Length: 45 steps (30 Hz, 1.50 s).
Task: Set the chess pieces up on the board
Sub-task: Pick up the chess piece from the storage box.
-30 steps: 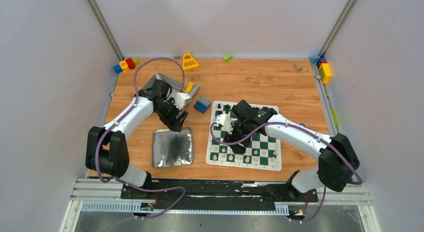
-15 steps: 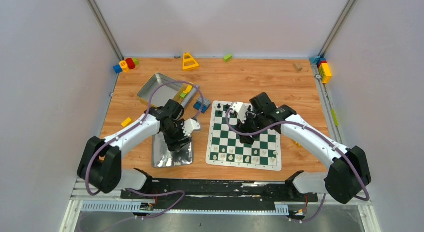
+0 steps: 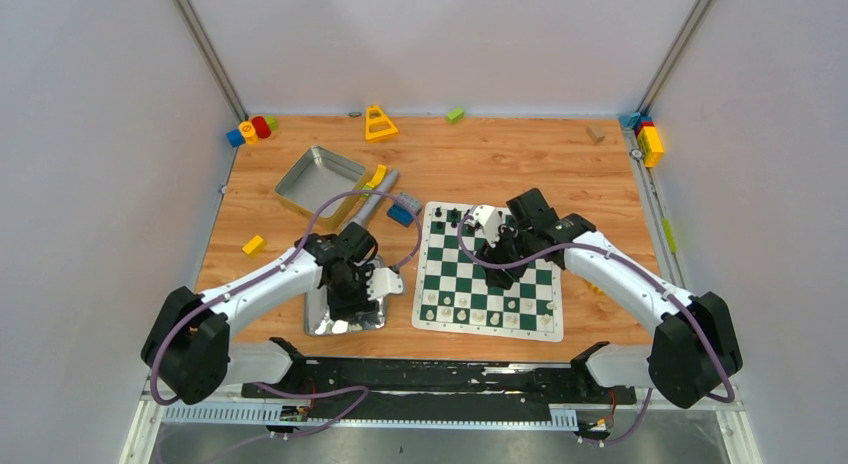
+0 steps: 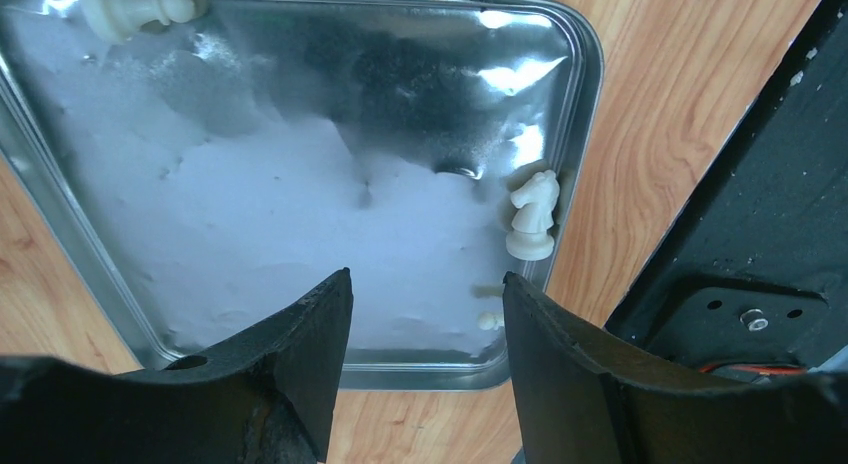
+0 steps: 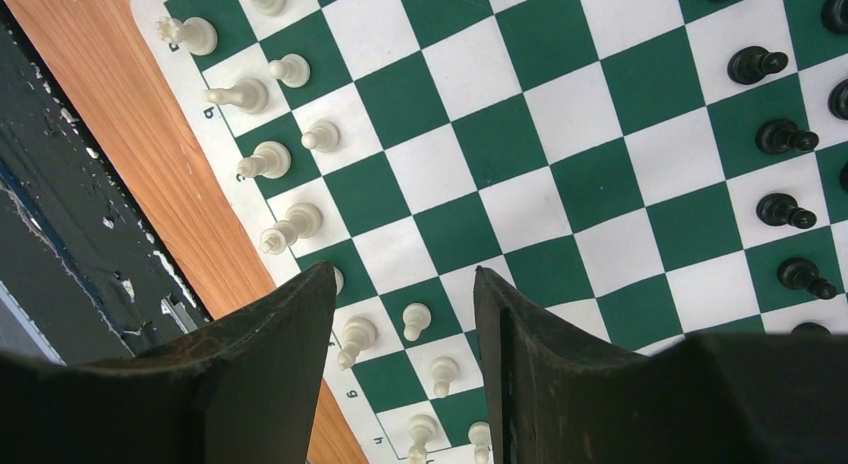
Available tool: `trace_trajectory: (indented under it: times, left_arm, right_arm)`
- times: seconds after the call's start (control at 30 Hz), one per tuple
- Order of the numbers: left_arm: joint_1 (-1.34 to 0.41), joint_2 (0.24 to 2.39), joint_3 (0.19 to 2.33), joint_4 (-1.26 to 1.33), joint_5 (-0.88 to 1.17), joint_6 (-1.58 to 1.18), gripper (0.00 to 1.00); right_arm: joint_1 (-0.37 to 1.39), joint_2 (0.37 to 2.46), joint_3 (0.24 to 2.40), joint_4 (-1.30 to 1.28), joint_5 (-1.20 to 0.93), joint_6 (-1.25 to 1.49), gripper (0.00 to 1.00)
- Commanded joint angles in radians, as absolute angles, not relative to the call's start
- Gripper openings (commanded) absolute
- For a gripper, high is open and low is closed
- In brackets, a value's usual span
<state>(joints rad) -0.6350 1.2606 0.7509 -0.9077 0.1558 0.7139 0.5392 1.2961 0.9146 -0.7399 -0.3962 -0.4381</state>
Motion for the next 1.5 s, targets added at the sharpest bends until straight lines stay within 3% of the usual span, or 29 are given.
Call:
trace_trajectory:
  times: [0.0, 0.53, 1.47]
  left_arm:
    - [-0.660, 1.267, 0.743, -0.903, 0.155, 0.724, 0.65]
    - [-0.728, 1.351, 0.746, -0.904, 0.170, 0.729, 0.69]
    - [-0.737, 1.381, 0.709, -0.815, 0.163, 0.719, 0.53]
  right_arm:
    - [0.529, 1.282, 0.914, -0.700, -0.415, -0.429, 0.54]
    - [0.520, 1.308, 0.902, -0.692, -0.406, -0.436, 0.52]
    - [0.518, 1.343, 0.898, -0.695, -0.411, -0.431, 0.51]
